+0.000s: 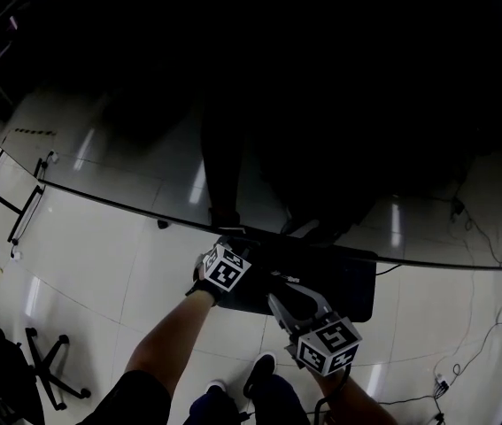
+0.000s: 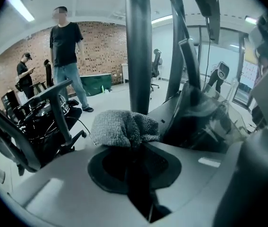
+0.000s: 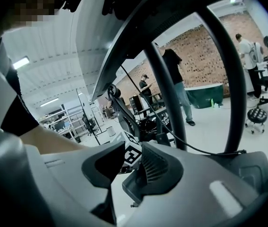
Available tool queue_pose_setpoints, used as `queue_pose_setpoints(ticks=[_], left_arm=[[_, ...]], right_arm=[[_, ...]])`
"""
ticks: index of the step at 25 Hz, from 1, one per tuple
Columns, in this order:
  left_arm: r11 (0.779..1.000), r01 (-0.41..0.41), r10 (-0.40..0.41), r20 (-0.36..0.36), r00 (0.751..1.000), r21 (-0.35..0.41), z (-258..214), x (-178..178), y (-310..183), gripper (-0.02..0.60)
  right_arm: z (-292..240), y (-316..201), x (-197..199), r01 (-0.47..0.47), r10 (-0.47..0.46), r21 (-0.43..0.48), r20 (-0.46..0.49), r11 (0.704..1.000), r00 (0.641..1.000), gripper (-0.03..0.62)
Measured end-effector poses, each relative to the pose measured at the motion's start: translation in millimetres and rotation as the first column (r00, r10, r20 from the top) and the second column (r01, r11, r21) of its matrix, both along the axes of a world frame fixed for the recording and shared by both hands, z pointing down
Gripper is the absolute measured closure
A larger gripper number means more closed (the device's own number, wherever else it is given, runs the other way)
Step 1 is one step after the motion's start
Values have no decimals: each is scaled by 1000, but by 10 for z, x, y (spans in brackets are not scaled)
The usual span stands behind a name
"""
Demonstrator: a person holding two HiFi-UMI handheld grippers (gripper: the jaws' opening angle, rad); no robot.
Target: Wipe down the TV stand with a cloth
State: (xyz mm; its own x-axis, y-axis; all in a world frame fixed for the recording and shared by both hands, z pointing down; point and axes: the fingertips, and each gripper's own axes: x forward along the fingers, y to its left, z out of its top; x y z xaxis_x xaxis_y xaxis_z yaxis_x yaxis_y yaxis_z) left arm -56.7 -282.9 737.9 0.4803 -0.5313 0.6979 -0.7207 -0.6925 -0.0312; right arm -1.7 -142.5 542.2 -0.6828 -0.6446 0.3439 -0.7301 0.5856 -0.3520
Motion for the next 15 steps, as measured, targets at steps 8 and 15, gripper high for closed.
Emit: queue_pose_setpoints(ticks=[8, 15], left_arm=[[1000, 5, -6, -23, 1000, -19, 47, 17, 97, 523], [999, -20, 19, -26, 999, -42, 96, -28, 603, 523]], right_arm=[[122, 30, 42, -35, 35, -37, 13, 999, 999, 484], [146, 248, -18, -49, 52, -70, 31, 996, 998, 484]])
